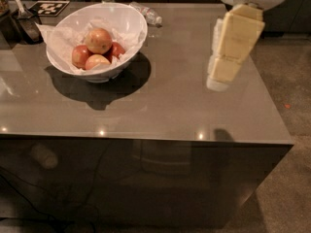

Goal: Pick apple from white bowl

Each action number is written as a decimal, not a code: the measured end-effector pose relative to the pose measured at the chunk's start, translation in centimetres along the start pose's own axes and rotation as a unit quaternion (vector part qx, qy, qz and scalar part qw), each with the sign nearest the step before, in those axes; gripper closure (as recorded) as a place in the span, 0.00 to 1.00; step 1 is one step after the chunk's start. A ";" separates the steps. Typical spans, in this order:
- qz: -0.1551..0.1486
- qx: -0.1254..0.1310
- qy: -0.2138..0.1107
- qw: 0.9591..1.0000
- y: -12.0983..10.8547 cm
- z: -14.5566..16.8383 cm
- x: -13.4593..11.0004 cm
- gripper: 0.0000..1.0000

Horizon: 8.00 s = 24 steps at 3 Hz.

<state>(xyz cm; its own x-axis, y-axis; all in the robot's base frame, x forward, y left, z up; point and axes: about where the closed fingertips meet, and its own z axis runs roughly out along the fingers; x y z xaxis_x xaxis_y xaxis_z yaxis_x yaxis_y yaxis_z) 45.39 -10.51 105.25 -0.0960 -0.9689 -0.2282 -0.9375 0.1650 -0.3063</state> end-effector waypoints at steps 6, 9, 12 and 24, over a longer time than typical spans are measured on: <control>0.003 -0.011 -0.093 0.996 -10.1 5.6 -12.4 0.00; 0.042 -0.006 -0.102 0.994 -13.6 9.3 -17.5 0.00; 0.081 -0.030 -0.111 0.990 -16.6 14.7 -21.3 0.00; 0.146 -0.122 -0.144 0.971 -17.2 25.2 -25.8 1.00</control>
Offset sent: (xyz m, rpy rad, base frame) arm 0.0442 0.0476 -0.0103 0.1379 0.0646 0.0394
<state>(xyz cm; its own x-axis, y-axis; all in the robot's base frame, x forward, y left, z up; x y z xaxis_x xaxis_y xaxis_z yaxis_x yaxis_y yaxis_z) 72.44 16.34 93.09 -0.3054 -0.7898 -0.5319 -0.9389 0.3428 0.0300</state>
